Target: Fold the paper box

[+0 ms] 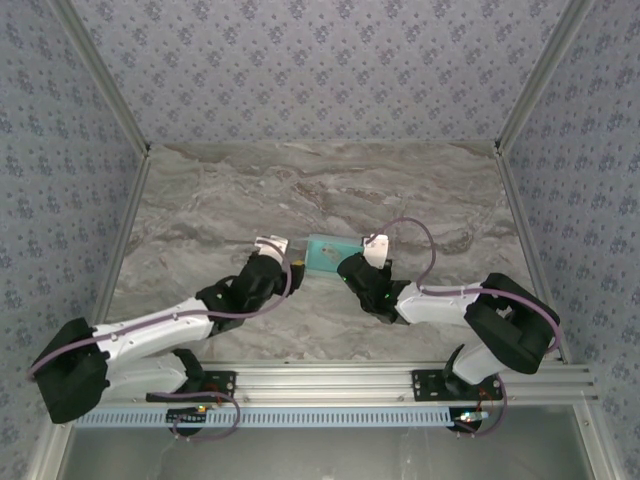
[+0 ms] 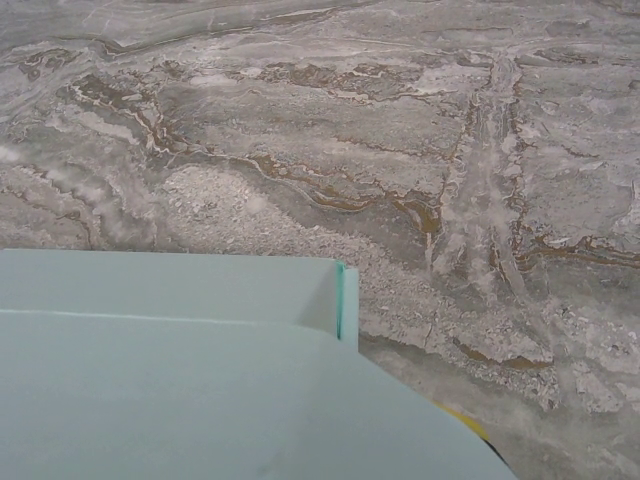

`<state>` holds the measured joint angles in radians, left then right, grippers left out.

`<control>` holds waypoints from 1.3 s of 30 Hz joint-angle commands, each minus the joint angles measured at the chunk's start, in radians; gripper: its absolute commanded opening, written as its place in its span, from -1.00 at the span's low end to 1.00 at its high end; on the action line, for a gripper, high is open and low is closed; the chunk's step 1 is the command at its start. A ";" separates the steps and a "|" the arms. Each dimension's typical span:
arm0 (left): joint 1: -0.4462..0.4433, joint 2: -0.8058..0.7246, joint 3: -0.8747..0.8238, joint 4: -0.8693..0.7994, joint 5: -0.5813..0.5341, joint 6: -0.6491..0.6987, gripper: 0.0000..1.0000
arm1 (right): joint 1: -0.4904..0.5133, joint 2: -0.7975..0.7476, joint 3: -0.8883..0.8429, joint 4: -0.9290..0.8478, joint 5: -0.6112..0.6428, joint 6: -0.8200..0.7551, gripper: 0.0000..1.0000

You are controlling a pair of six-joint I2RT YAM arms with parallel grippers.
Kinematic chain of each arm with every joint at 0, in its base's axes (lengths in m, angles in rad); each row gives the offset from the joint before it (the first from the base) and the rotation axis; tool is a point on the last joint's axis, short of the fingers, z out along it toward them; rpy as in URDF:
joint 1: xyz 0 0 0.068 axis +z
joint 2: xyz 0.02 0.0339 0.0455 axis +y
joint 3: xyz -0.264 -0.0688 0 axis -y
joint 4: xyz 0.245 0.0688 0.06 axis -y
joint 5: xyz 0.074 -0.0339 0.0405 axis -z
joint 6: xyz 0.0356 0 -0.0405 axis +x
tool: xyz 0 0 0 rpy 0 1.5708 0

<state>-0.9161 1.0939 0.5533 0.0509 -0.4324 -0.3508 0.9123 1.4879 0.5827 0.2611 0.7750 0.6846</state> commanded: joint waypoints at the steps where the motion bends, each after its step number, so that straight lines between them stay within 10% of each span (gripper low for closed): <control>1: 0.060 -0.020 0.097 -0.085 0.117 0.042 0.44 | -0.003 0.008 0.011 -0.084 0.017 0.003 -0.89; 18: 0.216 0.454 0.687 -0.456 0.376 0.108 0.53 | -0.009 0.010 0.021 -0.095 0.010 -0.016 -0.89; 39: 0.230 0.577 0.686 -0.484 0.452 0.107 0.52 | -0.016 -0.013 0.040 -0.108 -0.034 -0.106 -0.55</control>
<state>-0.6907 1.6592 1.2446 -0.4240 -0.0044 -0.2440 0.8978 1.4883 0.6029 0.1951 0.7490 0.6167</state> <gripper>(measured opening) 0.760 0.210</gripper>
